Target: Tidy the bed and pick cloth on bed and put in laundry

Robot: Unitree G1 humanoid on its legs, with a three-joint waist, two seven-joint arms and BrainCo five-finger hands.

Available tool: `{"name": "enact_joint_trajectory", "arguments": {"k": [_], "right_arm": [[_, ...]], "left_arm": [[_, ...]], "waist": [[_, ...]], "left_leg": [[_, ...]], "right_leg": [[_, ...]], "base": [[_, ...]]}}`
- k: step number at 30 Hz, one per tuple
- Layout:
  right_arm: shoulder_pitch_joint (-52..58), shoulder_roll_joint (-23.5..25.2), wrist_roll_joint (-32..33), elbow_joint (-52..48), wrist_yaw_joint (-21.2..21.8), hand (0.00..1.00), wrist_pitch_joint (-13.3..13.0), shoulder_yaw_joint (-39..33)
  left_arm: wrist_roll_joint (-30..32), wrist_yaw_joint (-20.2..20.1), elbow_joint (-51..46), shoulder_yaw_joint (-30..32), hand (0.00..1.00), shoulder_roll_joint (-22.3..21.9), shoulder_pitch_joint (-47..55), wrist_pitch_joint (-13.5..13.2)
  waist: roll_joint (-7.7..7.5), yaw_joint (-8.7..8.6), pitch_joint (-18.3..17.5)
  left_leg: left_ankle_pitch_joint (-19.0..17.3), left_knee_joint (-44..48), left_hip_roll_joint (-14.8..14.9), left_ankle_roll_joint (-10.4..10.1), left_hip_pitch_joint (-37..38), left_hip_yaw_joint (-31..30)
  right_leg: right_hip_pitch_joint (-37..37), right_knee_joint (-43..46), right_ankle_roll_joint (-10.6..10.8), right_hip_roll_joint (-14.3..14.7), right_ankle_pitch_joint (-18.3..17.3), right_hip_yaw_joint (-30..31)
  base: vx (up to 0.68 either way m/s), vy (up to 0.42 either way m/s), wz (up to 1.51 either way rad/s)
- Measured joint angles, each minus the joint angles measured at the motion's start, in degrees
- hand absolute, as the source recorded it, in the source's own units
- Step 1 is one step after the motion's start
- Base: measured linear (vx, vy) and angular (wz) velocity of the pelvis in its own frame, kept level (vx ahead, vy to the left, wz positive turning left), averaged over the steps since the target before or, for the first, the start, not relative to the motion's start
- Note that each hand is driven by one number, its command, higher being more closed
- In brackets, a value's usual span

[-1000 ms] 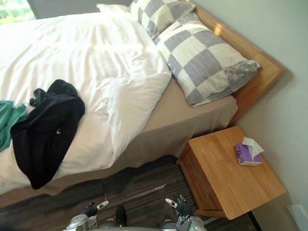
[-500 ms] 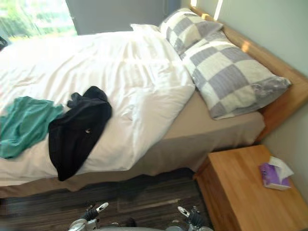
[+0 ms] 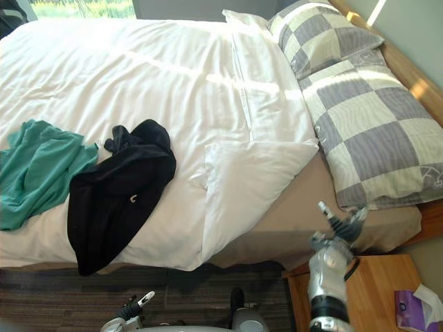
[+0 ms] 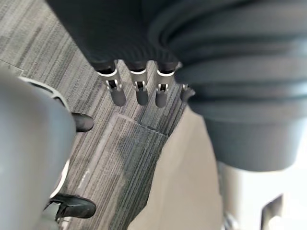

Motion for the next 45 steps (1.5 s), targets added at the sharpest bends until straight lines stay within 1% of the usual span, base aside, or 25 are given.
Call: {"name": "enact_joint_trajectory", "arguments": {"k": [1,3,4,5,6,8,10,14,16,17,19,21,23,25,26,28,30,31,33,34,35,37,41,43,45], "right_arm": [[-2.2,-1.4,-4.2,-2.2,-2.5,0.0,1.7,0.0],[-6.3,-3.1,-8.7,-3.7,-3.9,0.0,4.1,1.5],[-9.3,-4.3,-11.0,-3.6,-3.8,0.0,6.0,3.8],[-10.6,-4.8,-12.1,-3.6,-3.2,0.0,6.8,5.0],[-12.9,-6.1,-13.7,-3.6,-2.0,0.0,7.9,7.9],[-16.3,-7.8,-15.4,-3.4,1.3,0.0,9.1,12.4],[-19.9,-9.0,-17.1,-2.2,5.4,0.0,10.0,17.1],[-22.9,-10.3,-17.1,1.2,10.7,0.0,12.1,24.2],[-26.0,-11.0,-17.1,4.7,13.3,0.0,13.2,27.4],[-27.5,-11.1,-17.1,5.8,13.7,0.0,13.3,28.0],[-32.8,-11.9,-17.2,9.1,14.2,0.0,13.7,30.1],[-39.7,-14.4,-18.0,11.7,14.4,0.0,13.7,32.5],[-42.9,-16.2,-18.8,12.8,15.1,0.0,13.6,33.9],[-45.8,-18.3,-19.2,13.0,16.7,0.0,13.6,36.1],[-45.9,-18.5,-19.2,13.0,16.9,0.0,13.6,36.4],[-46.7,-19.8,-19.4,14.1,18.7,0.0,13.7,39.7],[-47.9,-19.9,-20.0,14.9,19.6,0.0,13.7,41.3],[-49.3,-20.4,-21.6,15.7,20.5,0.0,14.0,42.4],[-50.9,-22.1,-23.3,17.2,21.9,0.0,14.3,44.4],[-52.6,-22.6,-23.9,18.5,23.3,1.0,14.6,45.4],[-53.4,-22.9,-24.2,19.0,24.4,1.0,14.6,46.0],[-54.5,-25.2,-26.9,20.0,29.4,1.0,14.8,48.4],[-55.8,-27.3,-28.9,21.2,35.8,1.0,16.0,49.6],[-56.1,-27.7,-28.1,23.3,36.5,1.0,16.5,49.6],[-54.6,-28.3,-25.0,25.5,36.5,1.0,16.5,49.0]], "left_arm": [[0.3,0.0,-0.3,0.0,0.0,0.2,0.0,0.0],[0.3,0.0,-0.3,0.0,0.0,0.7,0.3,0.4],[0.4,-0.1,-0.4,0.0,0.0,1.1,0.4,0.7],[0.6,-0.2,-0.6,0.0,0.0,1.3,0.4,0.9],[1.8,-0.3,-1.4,-0.1,0.0,1.5,0.4,1.4],[2.7,-0.9,-2.2,-0.1,0.0,1.8,0.4,1.8],[2.7,-1.5,-2.7,0.0,0.0,1.7,0.3,2.7],[2.8,-1.5,-2.8,-0.1,0.0,1.5,0.3,2.8],[2.8,-1.6,-3.5,-0.4,0.0,1.6,0.3,3.4],[2.8,-1.6,-3.8,-0.6,0.0,1.7,0.1,3.7],[2.7,-1.8,-4.0,-2.3,0.0,2.4,-1.5,3.9],[2.4,-2.2,-4.5,-2.4,0.0,2.6,-3.7,3.9],[1.9,-2.1,-4.8,-2.3,0.0,2.7,-5.1,3.8],[1.4,-2.0,-5.5,-2.7,0.0,2.9,-6.4,3.6],[1.3,-1.9,-5.5,-2.8,0.0,2.9,-6.5,3.6],[0.5,-1.4,-6.6,-4.6,0.0,3.5,-6.9,3.3],[0.0,-1.4,-6.6,-5.2,0.0,3.6,-7.0,3.2],[-0.4,-1.4,-6.7,-6.3,0.0,3.7,-7.6,2.8],[-0.8,-1.5,-6.7,-7.9,0.0,4.0,-8.4,2.4],[-0.9,-1.5,-6.6,-9.1,0.0,4.6,-8.9,2.2],[-0.9,-1.6,-6.6,-9.4,0.0,4.7,-9.1,2.1],[-1.0,-2.4,-6.6,-11.4,0.0,4.9,-9.7,1.4],[-1.4,-2.9,-6.6,-13.3,0.0,5.6,-9.9,1.0],[-1.4,-4.1,-6.6,-13.6,0.0,5.9,-10.0,1.0],[-0.6,-5.2,-6.6,-13.6,0.0,5.9,-10.0,-0.1]], "waist": [[-0.18,0.07,-0.1],[-0.91,0.14,-0.5],[-1.49,0.57,-0.9],[-1.68,1.04,-1.1],[-2.09,1.8,-1.3],[-2.32,2.28,-1.5],[-1.95,3.02,-1.7],[-1.13,3.98,-1.9],[-0.85,4.51,-1.4],[-0.79,4.58,-1.1],[-0.54,4.78,1.8],[-0.06,4.97,6.5],[0.36,5.23,9.2],[1.41,5.89,12.3],[1.57,5.89,12.6],[2.77,6.28,15.6],[3.19,6.24,15.8],[4.01,6.11,17.3],[4.53,6.28,18.2],[4.69,6.34,18.2],[4.81,6.35,18.3],[5.48,6.42,18.7],[5.49,6.85,18.7],[5.49,7.49,18.7],[5.48,8.33,18.7]], "left_leg": [[0.0,-0.1,0.2,0.0,-0.1,-0.1],[0.0,-0.2,0.2,0.0,-0.2,-0.4],[0.0,-0.2,0.1,0.0,-0.3,-0.4],[0.0,-0.2,0.1,0.0,-0.4,-0.4],[0.0,-0.2,0.0,0.0,-0.6,-0.4],[0.0,-0.2,-0.2,0.0,-1.6,-0.8],[0.3,-0.2,-0.3,0.4,-2.4,-1.7],[0.4,-0.2,-0.3,0.6,-2.9,-2.1],[0.8,-0.2,-0.6,1.3,-4.7,-2.4],[1.0,-0.1,-0.7,1.5,-5.4,-2.4],[1.5,0.2,-0.9,2.4,-7.3,-2.5],[2.1,1.7,-1.3,3.2,-10.8,-3.5],[2.4,2.4,-1.3,3.5,-12.8,-3.8],[3.2,2.9,-1.3,3.4,-16.2,-4.7],[3.4,2.9,-1.3,3.5,-16.4,-4.9],[4.2,2.7,-1.2,3.6,-16.9,-5.3],[4.6,2.8,-1.3,3.8,-18.4,-5.3],[4.9,2.7,-1.3,3.9,-18.7,-5.3],[5.1,2.8,-1.7,4.1,-20.0,-5.5],[5.3,2.8,-1.8,4.4,-20.9,-5.7],[5.4,2.9,-1.8,4.4,-21.5,-5.7],[5.6,3.7,-2.0,4.5,-22.3,-6.5],[5.6,4.2,-2.4,4.5,-22.1,-6.6],[5.5,4.5,-2.5,4.5,-21.5,-6.7],[5.4,4.7,-2.5,4.6,-20.2,-6.6]], "right_leg": [[0.1,-0.1,0.0,0.1,0.0,-0.7],[0.1,-0.5,0.0,0.1,0.0,-1.3],[0.1,-0.8,0.0,0.1,0.0,-1.3],[0.1,-1.0,0.0,0.1,0.0,-1.4],[0.2,-1.7,0.0,0.1,0.0,-1.7],[0.1,-2.6,0.0,-0.1,0.0,-2.6],[0.2,-3.4,-0.1,-0.3,0.0,-3.8],[0.1,-3.5,-0.4,-0.5,-0.1,-4.8],[-1.5,-3.5,-0.8,-0.8,0.3,-5.5],[-2.2,-3.5,-1.0,-0.9,0.6,-5.4],[-3.7,-3.5,-1.3,-1.2,1.7,-5.6],[-6.0,-3.5,-1.6,-1.9,3.2,-5.7],[-7.5,-3.5,-1.5,-2.1,4.2,-5.7],[-10.0,-3.5,-1.5,-2.2,5.1,-5.7],[-10.2,-3.5,-1.5,-2.2,5.2,-5.7],[-10.7,-3.5,-1.4,-2.1,5.5,-5.7],[-12.2,-3.6,-1.4,-2.1,6.4,-5.7],[-12.4,-3.7,-0.9,-2.2,7.2,-5.7],[-13.5,-3.8,-0.7,-2.6,7.4,-5.7],[-14.5,-3.9,-1.2,-2.6,8.0,-5.7],[-14.9,-3.9,-1.1,-2.6,8.3,-5.7],[-15.2,-3.9,-1.0,-2.9,8.7,-5.7],[-14.5,-3.9,-1.0,-3.4,8.7,-5.7],[-13.7,-3.9,-1.1,-3.4,8.6,-5.7],[-12.1,-3.9,-2.0,-3.2,8.0,-5.7]], "base": [[0.04,-0.033,0.19],[0.02,-0.031,0.13],[-0.01,-0.028,0.04],[-0.04,-0.04,-0.03],[-0.04,-0.052,0.06],[-0.05,-0.056,0.17],[-0.05,-0.061,0.22],[-0.06,-0.053,0.1],[-0.11,-0.046,0.1],[-0.13,-0.039,0.08],[-0.14,-0.033,0.09],[-0.19,-0.033,0.21],[-0.16,-0.03,0.17],[-0.14,-0.044,0.18],[-0.05,-0.029,0.19],[0.0,-0.01,0.1],[0.0,0.0,0.0],[0.0,0.0,0.0],[0.0,0.048,0.07],[0.02,0.042,0.07],[0.03,0.044,0.11],[0.03,0.052,0.13],[0.02,0.028,0.04],[0.0,0.014,0.02],[0.0,-0.005,0.08]]}}
